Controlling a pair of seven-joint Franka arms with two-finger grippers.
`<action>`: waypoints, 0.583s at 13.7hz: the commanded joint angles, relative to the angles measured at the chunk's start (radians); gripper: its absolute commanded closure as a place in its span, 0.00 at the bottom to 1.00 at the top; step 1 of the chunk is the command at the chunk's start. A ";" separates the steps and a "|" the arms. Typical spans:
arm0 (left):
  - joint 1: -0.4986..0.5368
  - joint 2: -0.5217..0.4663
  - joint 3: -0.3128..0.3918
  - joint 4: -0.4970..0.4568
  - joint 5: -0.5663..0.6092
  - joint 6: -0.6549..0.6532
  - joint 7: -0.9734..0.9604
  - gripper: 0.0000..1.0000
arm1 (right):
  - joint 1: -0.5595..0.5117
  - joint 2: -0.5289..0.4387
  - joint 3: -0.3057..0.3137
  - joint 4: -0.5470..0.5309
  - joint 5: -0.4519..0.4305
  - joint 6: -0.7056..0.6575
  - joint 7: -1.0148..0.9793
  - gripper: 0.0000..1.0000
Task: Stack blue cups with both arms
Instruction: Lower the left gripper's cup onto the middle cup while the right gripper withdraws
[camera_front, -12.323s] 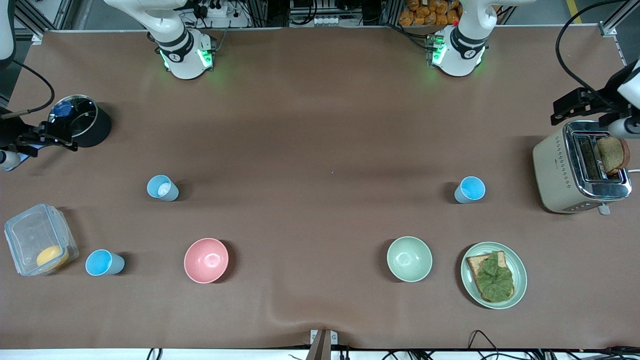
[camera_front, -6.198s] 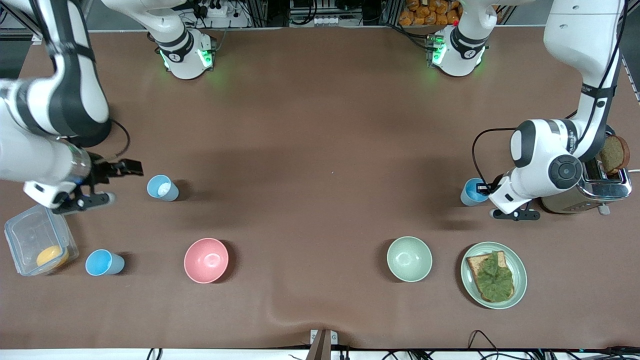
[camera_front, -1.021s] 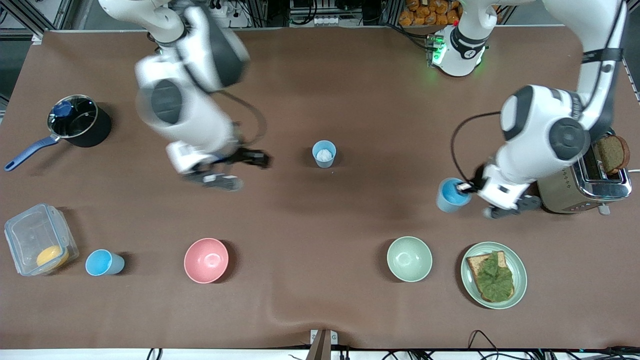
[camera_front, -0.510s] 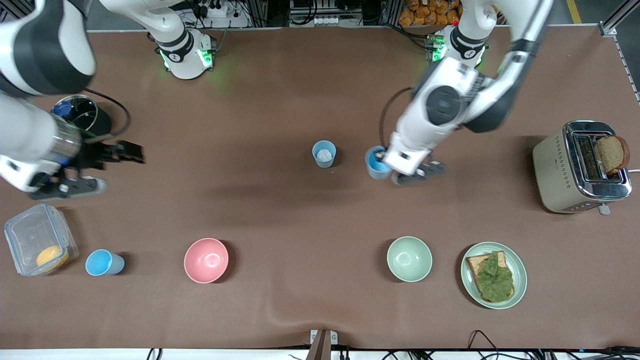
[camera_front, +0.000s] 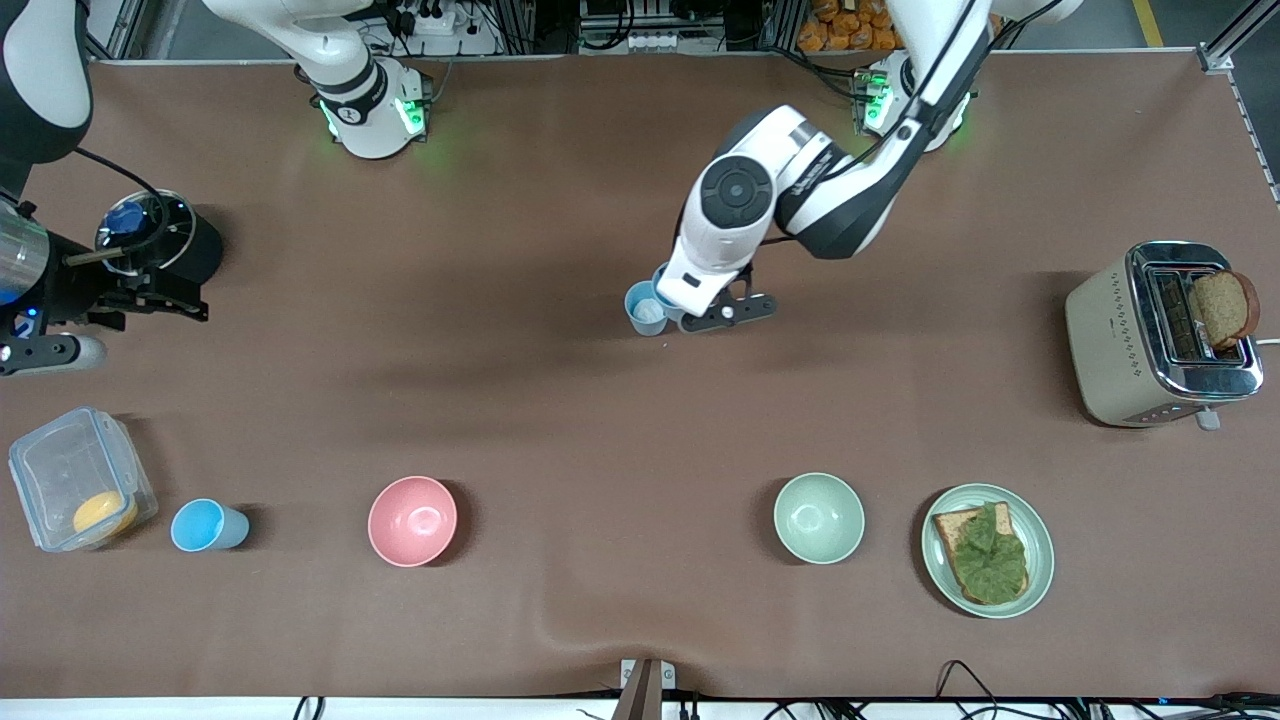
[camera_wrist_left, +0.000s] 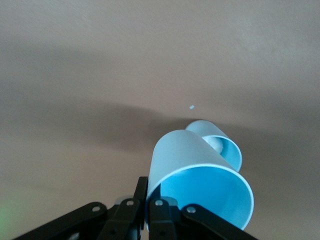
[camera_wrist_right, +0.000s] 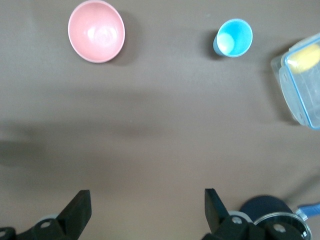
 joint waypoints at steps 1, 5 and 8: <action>-0.056 0.052 0.006 0.056 0.014 -0.010 -0.049 1.00 | -0.100 -0.181 0.082 -0.252 -0.021 0.128 -0.006 0.00; -0.079 0.105 0.007 0.108 0.016 -0.010 -0.058 1.00 | -0.162 -0.195 0.146 -0.251 -0.021 0.088 0.000 0.00; -0.084 0.119 0.007 0.114 0.013 -0.008 -0.070 0.39 | -0.225 -0.185 0.201 -0.216 -0.023 0.050 0.008 0.00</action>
